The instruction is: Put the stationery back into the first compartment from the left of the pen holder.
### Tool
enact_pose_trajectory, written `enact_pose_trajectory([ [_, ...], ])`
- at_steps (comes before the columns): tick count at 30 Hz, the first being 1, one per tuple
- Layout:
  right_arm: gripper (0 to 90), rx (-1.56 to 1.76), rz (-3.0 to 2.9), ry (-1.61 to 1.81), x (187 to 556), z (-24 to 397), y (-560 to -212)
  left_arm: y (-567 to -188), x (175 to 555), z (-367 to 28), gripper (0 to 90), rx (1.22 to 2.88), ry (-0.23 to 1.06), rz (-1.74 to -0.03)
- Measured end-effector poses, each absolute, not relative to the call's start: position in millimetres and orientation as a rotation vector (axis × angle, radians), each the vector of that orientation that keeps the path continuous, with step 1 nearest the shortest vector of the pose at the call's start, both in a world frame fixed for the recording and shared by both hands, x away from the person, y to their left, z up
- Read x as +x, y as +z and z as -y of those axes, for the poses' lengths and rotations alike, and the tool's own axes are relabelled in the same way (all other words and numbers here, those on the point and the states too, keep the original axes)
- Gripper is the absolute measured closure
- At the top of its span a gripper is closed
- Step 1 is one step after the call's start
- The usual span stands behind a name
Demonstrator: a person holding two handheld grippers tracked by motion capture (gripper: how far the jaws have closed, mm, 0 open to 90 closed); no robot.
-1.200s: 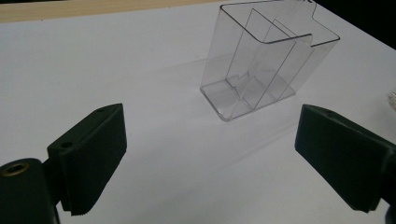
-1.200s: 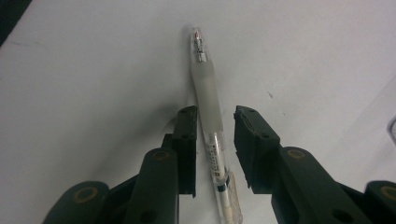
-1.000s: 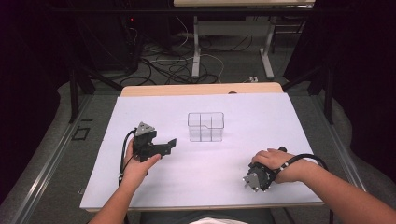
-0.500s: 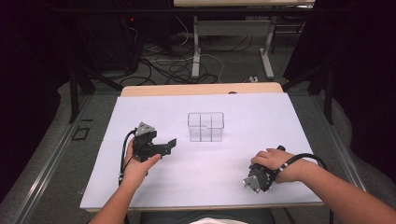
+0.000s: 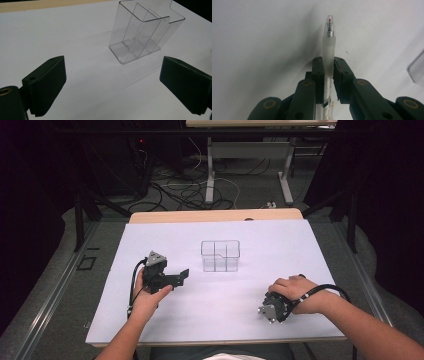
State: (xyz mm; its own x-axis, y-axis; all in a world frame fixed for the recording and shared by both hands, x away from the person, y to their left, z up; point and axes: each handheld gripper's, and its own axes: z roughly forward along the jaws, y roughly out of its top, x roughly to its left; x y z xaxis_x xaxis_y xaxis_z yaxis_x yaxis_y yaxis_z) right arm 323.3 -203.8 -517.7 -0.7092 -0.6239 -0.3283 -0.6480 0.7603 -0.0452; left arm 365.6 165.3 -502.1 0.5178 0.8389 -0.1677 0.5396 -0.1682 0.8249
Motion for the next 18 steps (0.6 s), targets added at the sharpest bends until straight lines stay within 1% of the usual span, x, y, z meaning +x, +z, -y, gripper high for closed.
enact_pose_trajectory([
  [5, 79.5, -0.922, -2.590, 0.162, 324.4, 200.5, -518.1, -504.0, 366.0, -164.6, 3.2, 1.869, 0.413, -1.129],
  [8, 79.5, -0.884, -2.573, 0.136, 324.2, 196.3, -514.8, -506.3, 365.8, -164.2, 1.1, 1.887, 0.423, -1.112],
  [18, 79.5, -0.723, -2.397, 0.274, 327.9, 183.0, -502.9, -506.0, 364.7, -164.4, 0.7, 1.879, 0.418, -1.101],
])
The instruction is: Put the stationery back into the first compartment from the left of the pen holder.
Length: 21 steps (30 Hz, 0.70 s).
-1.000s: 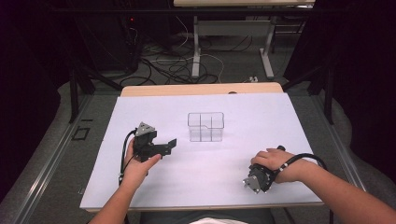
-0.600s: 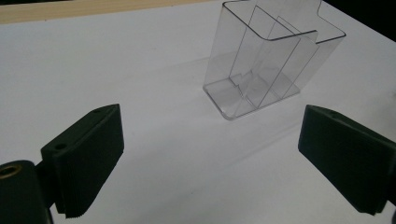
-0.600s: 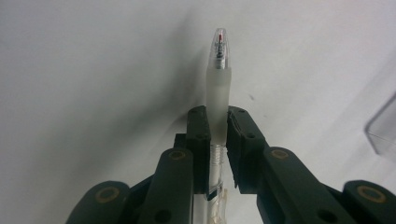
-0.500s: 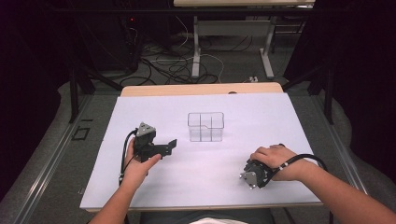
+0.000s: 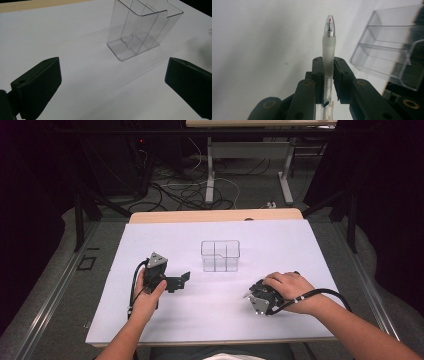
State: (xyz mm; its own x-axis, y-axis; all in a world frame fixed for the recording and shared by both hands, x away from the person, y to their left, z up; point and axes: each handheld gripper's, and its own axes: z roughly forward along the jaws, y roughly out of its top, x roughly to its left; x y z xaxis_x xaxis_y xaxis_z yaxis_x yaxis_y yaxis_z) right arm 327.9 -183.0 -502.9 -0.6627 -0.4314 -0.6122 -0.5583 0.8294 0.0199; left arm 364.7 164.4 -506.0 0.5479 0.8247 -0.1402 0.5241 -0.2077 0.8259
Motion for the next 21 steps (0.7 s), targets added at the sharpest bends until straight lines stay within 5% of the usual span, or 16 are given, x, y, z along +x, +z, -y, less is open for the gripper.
enact_pose_trajectory([
  [21, 79.5, -0.233, -2.246, 0.685, 347.2, 168.9, -467.7, -507.0, 364.8, -164.3, 0.7, 1.900, 0.413, -1.086],
])
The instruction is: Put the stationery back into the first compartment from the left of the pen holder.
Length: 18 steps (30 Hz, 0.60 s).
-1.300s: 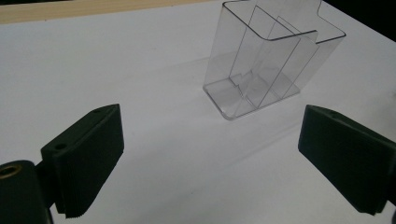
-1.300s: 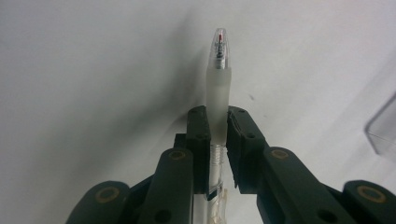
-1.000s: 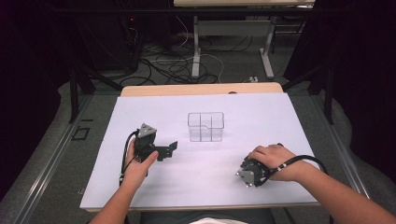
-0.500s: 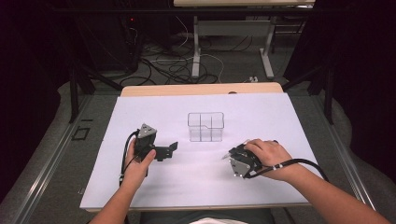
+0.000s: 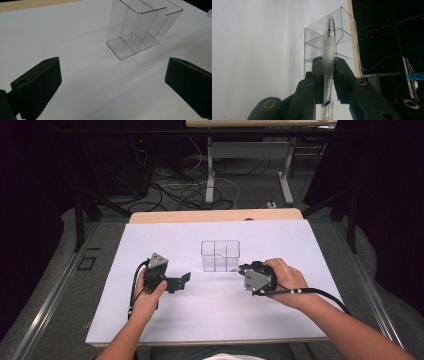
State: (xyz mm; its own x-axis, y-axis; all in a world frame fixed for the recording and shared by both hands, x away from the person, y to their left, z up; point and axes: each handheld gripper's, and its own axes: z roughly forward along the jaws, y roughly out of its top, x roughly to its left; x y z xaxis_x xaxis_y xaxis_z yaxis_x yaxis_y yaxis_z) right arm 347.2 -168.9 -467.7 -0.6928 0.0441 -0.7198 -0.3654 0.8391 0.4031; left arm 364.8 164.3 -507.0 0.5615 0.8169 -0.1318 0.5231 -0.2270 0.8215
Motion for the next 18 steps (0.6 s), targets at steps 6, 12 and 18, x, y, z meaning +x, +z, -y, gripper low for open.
enact_pose_trajectory([
  [6, 79.5, -0.149, -2.237, 0.745, 351.3, 167.8, -454.2, -507.4, 364.9, -164.6, 0.7, 1.887, 0.420, -1.089],
  [12, 79.5, -0.054, -2.221, 0.825, 356.6, 166.3, -435.1, -507.3, 364.9, -164.2, 0.7, 1.888, 0.418, -1.089],
  [18, 79.5, 0.043, -2.216, 0.945, 364.7, 162.7, -420.0, -507.3, 365.2, -164.6, 0.7, 1.895, 0.424, -1.084],
])
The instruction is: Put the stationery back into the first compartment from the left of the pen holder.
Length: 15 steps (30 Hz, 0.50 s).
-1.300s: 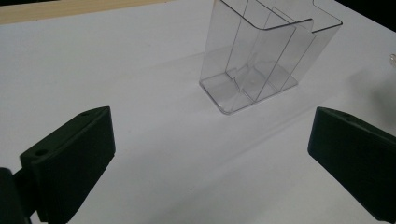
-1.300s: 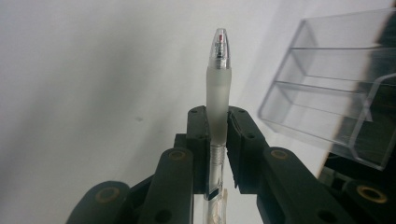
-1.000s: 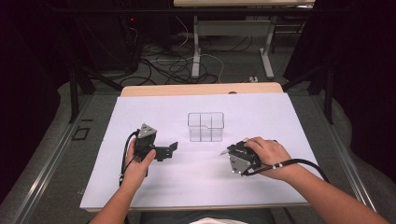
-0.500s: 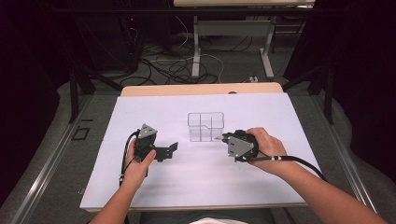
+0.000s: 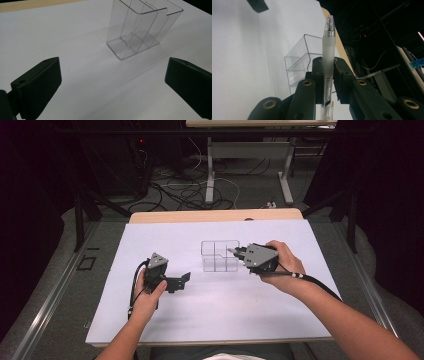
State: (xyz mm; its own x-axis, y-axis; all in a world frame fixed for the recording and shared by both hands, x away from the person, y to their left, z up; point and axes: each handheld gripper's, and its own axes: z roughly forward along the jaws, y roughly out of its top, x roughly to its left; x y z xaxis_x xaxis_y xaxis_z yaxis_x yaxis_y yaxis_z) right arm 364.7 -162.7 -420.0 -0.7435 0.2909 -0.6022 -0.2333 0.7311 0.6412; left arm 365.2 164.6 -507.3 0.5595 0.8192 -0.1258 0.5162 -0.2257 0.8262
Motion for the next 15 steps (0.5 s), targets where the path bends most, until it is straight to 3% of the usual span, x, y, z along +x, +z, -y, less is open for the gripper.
enact_pose_trajectory([
  [15, 79.5, 0.249, -2.143, 1.290, 389.1, 151.1, -394.2, -507.5, 365.8, -166.1, 0.7, 1.877, 0.423, -1.100],
])
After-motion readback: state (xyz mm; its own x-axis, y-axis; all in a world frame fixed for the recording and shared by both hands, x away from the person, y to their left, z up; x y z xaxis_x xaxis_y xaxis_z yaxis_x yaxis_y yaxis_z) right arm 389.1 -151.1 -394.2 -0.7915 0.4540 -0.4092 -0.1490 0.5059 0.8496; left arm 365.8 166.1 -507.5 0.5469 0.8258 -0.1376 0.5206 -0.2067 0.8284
